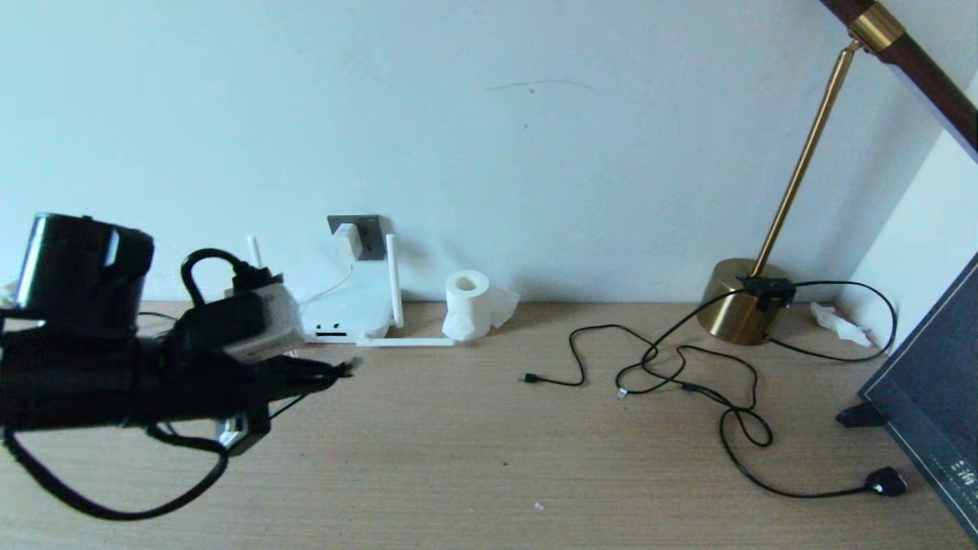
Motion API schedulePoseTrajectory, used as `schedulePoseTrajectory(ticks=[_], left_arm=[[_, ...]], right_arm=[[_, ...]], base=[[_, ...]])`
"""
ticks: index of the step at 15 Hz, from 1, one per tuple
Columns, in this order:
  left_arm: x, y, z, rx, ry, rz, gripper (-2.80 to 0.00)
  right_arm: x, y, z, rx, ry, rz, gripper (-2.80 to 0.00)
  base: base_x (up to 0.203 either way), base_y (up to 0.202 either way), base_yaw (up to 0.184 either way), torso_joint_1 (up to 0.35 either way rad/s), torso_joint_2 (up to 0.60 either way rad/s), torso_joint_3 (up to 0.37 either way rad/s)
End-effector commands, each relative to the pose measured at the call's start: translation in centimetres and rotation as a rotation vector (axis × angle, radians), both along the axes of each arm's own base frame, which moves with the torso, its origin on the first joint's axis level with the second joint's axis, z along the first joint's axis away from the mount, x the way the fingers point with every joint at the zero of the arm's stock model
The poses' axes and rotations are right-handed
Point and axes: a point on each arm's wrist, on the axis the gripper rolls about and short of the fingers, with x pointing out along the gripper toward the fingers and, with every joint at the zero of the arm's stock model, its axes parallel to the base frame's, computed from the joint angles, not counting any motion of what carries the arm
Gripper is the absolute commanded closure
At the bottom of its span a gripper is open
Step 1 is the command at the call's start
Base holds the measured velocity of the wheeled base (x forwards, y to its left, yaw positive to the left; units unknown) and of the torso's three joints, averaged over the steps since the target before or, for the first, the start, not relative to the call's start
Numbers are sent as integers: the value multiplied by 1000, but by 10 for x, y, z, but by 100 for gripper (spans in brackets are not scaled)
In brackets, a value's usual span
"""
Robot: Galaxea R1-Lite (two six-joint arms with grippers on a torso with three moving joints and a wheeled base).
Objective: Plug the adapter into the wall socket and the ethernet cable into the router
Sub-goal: Hand it to the other hand
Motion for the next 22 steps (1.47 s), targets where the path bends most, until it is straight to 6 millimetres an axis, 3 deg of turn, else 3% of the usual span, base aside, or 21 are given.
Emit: schedulePoseTrajectory(ticks=[1,4,7,10,13,14,18,22], left_arm=[[-4,-17,8,-10,-61,-36,0],[4,-42,27,11,-157,-17,0],[24,-66,37,31,-202,-1,0],[42,-76,39,34,-210,7,0],[42,-77,39,32,-224,7,0],[42,-77,40,27,-237,5,0],[38,-90,45,5,-275,-34,0],[32,-103,52,-9,-298,-70,0]], right_arm=[[14,1,32,25,69,60,0],[80,6,89,127,297,252,0],[172,19,118,208,484,464,0],[243,62,124,199,556,641,0],[290,118,135,179,549,734,0],[300,133,139,201,548,754,-280],[305,181,144,216,560,860,-280],[310,197,151,260,559,884,-280]], base=[[0,0,0,0,0,0],[0,0,0,0,0,0],[0,0,0,0,0,0],[0,0,0,0,0,0],[0,0,0,0,0,0],[0,0,0,0,0,0],[0,0,0,0,0,0],[0,0,0,0,0,0]])
